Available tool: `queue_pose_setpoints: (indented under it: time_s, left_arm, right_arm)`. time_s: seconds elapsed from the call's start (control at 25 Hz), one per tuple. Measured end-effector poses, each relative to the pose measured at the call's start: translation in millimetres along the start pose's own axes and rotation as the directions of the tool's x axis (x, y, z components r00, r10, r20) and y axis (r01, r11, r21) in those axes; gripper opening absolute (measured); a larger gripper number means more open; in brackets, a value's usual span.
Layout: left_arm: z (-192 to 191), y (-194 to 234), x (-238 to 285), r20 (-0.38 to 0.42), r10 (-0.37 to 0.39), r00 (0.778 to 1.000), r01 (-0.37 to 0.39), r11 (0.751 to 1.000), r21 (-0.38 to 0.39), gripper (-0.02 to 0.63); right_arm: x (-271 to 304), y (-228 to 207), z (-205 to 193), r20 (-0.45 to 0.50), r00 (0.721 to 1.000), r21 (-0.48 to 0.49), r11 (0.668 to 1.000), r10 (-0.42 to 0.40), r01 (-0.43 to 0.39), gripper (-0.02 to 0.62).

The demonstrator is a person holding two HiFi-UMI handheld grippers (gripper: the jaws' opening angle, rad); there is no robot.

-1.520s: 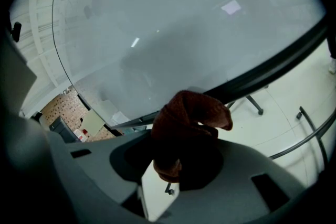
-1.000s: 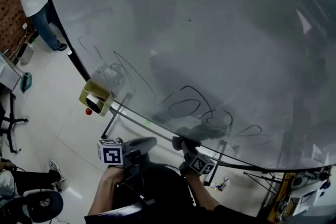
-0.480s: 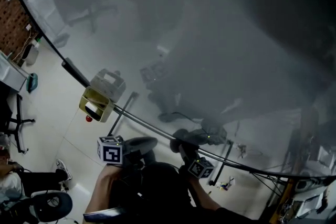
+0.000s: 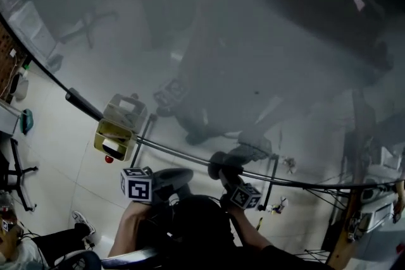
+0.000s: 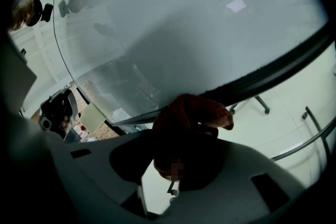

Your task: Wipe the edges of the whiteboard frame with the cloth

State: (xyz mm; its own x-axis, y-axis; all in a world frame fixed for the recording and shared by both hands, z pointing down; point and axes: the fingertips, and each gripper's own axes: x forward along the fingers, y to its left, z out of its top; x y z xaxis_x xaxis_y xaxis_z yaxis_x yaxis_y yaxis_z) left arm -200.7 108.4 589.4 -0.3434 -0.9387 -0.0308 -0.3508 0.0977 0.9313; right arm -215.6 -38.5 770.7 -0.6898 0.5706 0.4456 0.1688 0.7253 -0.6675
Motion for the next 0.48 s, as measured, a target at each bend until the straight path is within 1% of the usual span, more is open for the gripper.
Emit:
queue_pose_setpoints:
  time_s: [0.28,0.48]
  left_arm:
    - [13.2,-6.9,-43.4,-0.117,-0.057,0.992,0.064,0.996,0.056,-0.014]
    - [18.2,-5.9,-76.4,-0.15,-0.095,0.984,0.106,0.992,0.068,-0.014]
  right_arm:
    - [23.3,11.0,-3.6,0.063,0.988,-0.003,0.99,-0.139,0.14,0.129]
    - [51.4,23.2,-19.0,0.076,0.977,0.004,0.98,-0.201,0.201,0.129]
